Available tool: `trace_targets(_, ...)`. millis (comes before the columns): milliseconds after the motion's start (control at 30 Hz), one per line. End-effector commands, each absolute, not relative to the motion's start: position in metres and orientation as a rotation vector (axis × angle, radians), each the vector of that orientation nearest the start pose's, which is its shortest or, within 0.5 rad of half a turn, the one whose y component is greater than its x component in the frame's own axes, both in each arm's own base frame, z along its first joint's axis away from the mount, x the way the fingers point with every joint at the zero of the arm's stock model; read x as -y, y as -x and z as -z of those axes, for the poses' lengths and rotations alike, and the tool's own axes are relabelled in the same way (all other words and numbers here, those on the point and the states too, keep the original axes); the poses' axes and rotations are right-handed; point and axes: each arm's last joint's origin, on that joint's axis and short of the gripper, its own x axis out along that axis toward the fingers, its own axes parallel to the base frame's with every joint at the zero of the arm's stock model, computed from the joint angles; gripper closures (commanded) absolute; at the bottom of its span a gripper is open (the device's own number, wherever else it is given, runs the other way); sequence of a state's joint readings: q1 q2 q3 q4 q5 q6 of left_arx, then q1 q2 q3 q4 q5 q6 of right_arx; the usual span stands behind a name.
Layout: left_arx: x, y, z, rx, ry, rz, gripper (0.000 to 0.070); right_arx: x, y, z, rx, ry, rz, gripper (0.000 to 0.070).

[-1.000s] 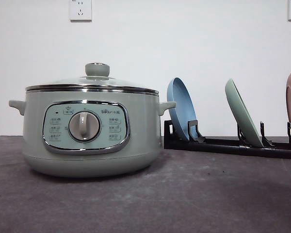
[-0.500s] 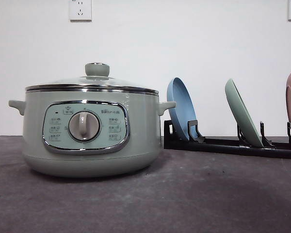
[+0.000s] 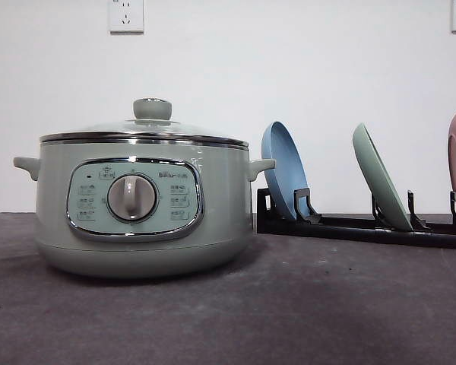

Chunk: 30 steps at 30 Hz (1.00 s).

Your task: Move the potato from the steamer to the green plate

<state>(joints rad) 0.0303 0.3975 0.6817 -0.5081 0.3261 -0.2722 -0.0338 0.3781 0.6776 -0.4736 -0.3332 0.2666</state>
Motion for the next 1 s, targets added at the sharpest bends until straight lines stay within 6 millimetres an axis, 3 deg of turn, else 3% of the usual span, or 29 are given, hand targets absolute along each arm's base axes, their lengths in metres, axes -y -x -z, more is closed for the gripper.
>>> trace_targets(0,0.008,-0.091,-0.324,-0.264,0.238,0.321,0.0697,-0.007,-0.088,-0.322,-0.248,-0.235,-0.295,0.07)
trace_targets(167,0.011,-0.104,-0.342,-0.374,0.193,0.44,0.0696,-0.008,-0.101,-0.337,-0.403,-0.179,-0.358,0.07)
trace_targets(500,0.026,-0.122,-0.358,-0.586,0.11,0.605,0.0697,-0.014,-0.12,-0.359,-0.604,-0.076,-0.449,0.07)
trace_targets(800,0.035,-0.128,-0.364,-0.595,0.093,0.664,0.0692,-0.02,-0.126,-0.366,-0.657,-0.047,-0.49,0.0698)
trace_targets(867,0.035,-0.128,-0.364,-0.596,0.097,0.663,0.0634,-0.02,-0.126,-0.366,-0.658,-0.048,-0.488,0.0647)
trace_targets(967,0.035,-0.128,-0.364,-0.599,0.103,0.661,0.0404,-0.02,-0.126,-0.366,-0.662,-0.063,-0.481,0.0354)
